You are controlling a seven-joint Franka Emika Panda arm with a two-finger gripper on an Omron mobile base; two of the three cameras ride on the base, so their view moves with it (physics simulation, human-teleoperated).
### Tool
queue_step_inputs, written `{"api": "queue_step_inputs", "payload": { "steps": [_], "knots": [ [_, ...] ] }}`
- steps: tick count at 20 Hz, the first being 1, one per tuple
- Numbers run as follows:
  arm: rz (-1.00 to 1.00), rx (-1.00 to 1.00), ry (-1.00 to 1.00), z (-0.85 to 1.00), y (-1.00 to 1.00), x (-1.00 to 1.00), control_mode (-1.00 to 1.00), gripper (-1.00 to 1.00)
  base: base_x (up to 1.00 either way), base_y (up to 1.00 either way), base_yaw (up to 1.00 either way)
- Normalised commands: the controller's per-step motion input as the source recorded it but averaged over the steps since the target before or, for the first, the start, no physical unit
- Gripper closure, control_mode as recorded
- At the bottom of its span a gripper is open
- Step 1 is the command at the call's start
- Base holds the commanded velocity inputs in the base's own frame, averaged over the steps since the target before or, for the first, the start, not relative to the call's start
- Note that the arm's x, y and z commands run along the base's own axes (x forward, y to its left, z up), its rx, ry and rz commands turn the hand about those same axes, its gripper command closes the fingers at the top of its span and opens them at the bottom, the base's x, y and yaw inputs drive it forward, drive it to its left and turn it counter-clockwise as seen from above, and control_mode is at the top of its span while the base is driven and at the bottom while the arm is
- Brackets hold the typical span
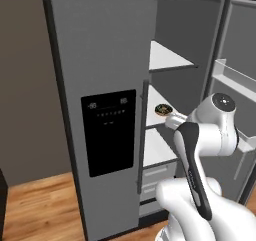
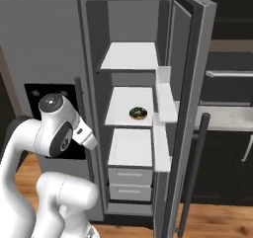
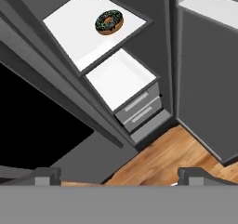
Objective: Take the cake and donut from the fridge and place them on the empty tray on the dining counter.
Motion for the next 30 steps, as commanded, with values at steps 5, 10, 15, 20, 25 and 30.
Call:
{"api": "queue_step_inputs", "payload": {
  "steps": [5, 10, 15, 20, 25, 30],
  "knots": [
    [0.0, 0.0, 0.0, 0.0, 0.0, 0.0, 1.0, -1.0, 0.33, -0.33, 0.13],
    [0.0, 0.0, 0.0, 0.0, 0.0, 0.0, 1.0, -1.0, 0.29, -0.3, 0.14],
    [0.0, 0.0, 0.0, 0.0, 0.0, 0.0, 1.0, -1.0, 0.31, -0.26, 0.16],
    [0.0, 0.0, 0.0, 0.0, 0.0, 0.0, 1.0, -1.0, 0.3, -0.27, 0.16],
    [0.0, 0.0, 0.0, 0.0, 0.0, 0.0, 1.0, -1.0, 0.31, -0.29, 0.17],
    [0.0, 0.0, 0.0, 0.0, 0.0, 0.0, 1.0, -1.0, 0.3, -0.29, 0.19]
  ]
}}
